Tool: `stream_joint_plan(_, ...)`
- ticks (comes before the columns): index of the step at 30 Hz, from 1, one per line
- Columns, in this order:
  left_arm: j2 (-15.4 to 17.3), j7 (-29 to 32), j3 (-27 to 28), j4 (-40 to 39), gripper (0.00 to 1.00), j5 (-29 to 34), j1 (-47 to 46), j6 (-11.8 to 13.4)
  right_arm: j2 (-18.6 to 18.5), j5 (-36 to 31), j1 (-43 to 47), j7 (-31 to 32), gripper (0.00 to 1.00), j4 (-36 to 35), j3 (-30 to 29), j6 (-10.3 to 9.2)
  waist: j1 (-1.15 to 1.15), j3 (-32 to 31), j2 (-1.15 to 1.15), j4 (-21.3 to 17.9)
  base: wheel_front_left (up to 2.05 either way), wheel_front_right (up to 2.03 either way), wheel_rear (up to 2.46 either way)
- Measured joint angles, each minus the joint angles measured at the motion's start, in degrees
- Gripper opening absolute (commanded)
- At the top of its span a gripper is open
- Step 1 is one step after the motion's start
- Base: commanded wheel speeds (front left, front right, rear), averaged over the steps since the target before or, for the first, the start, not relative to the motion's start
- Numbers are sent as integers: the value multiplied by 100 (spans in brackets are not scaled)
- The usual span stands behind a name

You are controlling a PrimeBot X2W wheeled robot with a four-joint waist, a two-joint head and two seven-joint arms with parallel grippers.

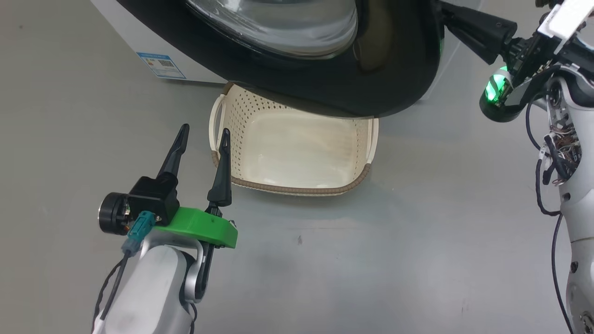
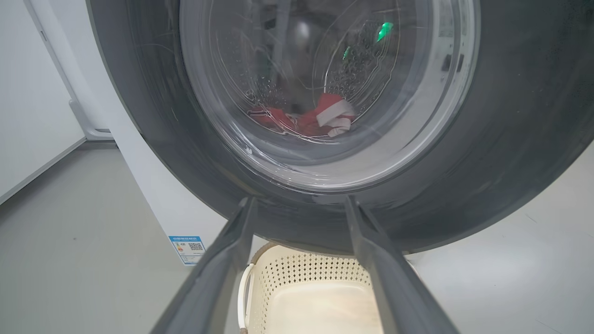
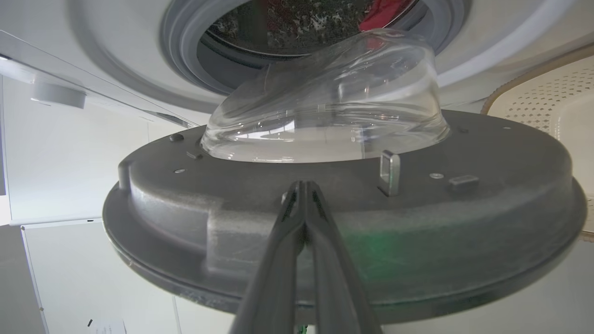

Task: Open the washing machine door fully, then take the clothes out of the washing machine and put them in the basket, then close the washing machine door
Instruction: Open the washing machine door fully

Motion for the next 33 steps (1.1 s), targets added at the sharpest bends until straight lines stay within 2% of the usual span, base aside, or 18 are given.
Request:
stream_joint_plan(13,3,0,-20,259,100,2,327,0,180,56,759,300,0,-99,227,143,0,-616,0,82,0,0,0)
stream_joint_plan(33,13,0,-122,400,100,-36,693,-8,513,194,1698,477,0,-545,503,149,0,-1285,0,516,0,0,0)
